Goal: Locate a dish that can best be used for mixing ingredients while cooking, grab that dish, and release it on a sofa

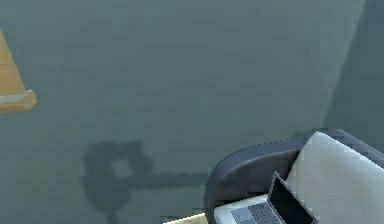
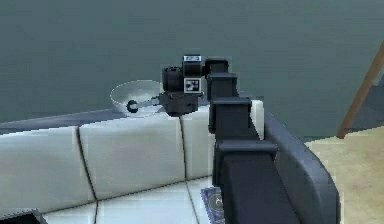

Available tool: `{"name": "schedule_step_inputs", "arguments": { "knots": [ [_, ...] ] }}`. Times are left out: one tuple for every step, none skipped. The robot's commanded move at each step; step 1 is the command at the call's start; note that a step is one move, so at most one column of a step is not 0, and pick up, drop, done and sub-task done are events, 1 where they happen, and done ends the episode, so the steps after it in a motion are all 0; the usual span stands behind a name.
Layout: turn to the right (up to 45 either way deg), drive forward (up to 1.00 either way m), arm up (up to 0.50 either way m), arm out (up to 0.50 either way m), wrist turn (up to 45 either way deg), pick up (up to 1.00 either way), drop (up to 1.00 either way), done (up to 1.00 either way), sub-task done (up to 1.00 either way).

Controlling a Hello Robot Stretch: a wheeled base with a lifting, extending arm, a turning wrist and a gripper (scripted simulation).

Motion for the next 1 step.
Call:
{"name": "schedule_step_inputs", "arguments": {
  "knots": [
    [0.0, 0.00, -0.44, 0.00, 0.0, 0.00, 0.00, 0.00, 0.00]
  ]
}}
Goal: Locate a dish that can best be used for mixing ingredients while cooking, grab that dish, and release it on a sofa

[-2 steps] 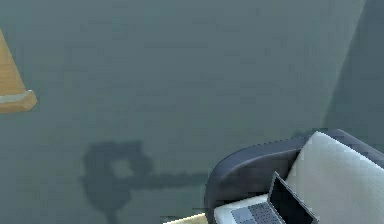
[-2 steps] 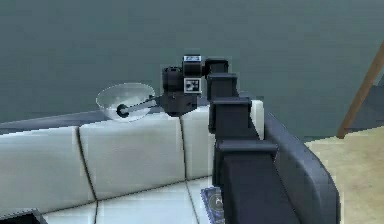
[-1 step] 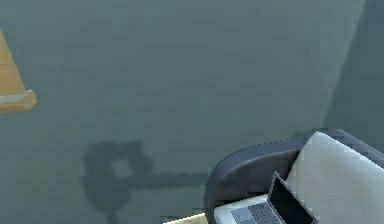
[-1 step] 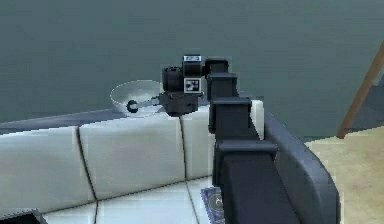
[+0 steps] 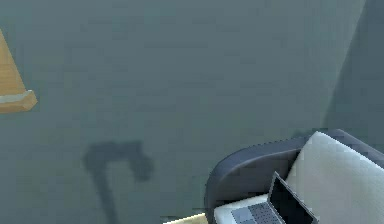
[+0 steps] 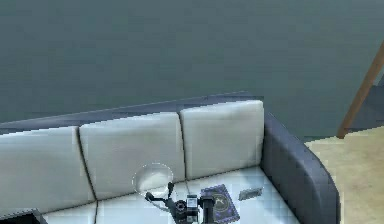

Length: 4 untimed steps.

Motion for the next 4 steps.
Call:
{"name": "schedule_step_inputs", "arguments": {
  "knots": [
    [0.0, 0.00, -0.32, 0.00, 0.0, 0.00, 0.00, 0.00, 0.00],
    [0.0, 0.00, 0.00, 0.00, 0.0, 0.00, 1.00, 0.00, 0.00],
    [0.0, 0.00, 0.10, 0.00, 0.0, 0.00, 0.00, 0.00, 0.00],
    [0.0, 0.00, 0.00, -0.08, 0.0, 0.00, 0.00, 0.00, 0.00]
  ]
}}
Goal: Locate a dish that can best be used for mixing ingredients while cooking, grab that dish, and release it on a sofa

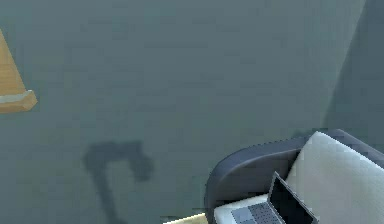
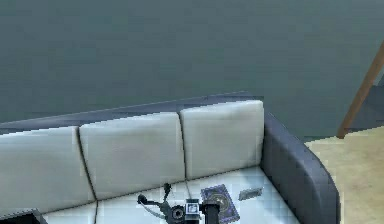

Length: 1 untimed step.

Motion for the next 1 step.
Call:
{"name": "schedule_step_inputs", "arguments": {
  "knots": [
    [0.0, 0.00, 0.00, 0.00, 0.0, 0.00, 0.00, 1.00, 0.00]
  ]
}}
